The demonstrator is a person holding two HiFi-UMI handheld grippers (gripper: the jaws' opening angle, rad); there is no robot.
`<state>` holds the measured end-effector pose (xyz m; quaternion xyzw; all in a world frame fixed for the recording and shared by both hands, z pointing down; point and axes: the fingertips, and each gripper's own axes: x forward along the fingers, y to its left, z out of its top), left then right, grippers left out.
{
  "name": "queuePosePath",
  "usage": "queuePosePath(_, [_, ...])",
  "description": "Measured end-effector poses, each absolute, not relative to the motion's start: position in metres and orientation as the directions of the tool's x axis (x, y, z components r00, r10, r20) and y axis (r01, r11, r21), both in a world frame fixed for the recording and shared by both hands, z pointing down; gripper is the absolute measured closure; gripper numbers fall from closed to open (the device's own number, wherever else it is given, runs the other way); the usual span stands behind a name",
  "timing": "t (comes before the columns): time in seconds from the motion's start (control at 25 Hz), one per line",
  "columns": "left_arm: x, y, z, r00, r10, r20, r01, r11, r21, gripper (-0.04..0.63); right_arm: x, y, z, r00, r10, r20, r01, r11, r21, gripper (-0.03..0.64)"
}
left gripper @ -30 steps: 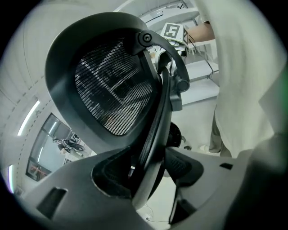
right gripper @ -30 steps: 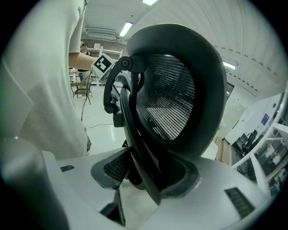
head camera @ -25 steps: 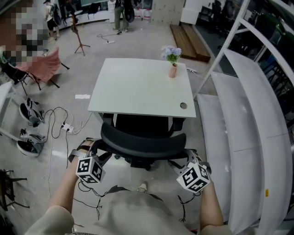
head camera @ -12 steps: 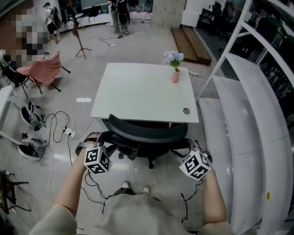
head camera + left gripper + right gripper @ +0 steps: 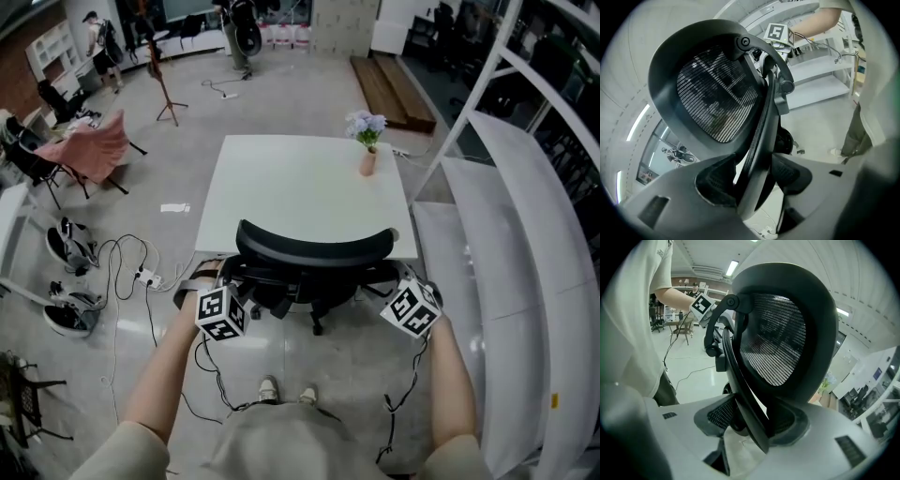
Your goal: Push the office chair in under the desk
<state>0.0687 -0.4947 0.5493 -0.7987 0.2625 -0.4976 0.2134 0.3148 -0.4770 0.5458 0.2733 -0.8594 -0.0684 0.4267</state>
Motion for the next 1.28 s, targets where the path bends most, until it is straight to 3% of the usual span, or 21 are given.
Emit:
queuePosePath(0.92, [0.056,-0.543,0.549,0.347,-0.595,0.725,-0.218,-0.803,-0.555,0.354,0.300,-0.522,0.548,-0.426,-0.561,0.710,-0.473,0.807,0.354,0.391])
queuePosePath(1.16, [0.048,-0.541,0.539,0.278,-0.673,0.685,-0.341,-0.736,-0.585,0.324,0.304,-0.518,0.539,-0.358,-0.644,0.676,-0.579,0.721,0.380,0.379])
queuePosePath(1.28, [0.051,-0.530,0.520,0.332,-0.689,0.644,-0.427,-0.719,-0.548,0.361,0.302,-0.509,0.521,-0.385,-0.681,0.624,-0.653,0.678,0.337,0.451])
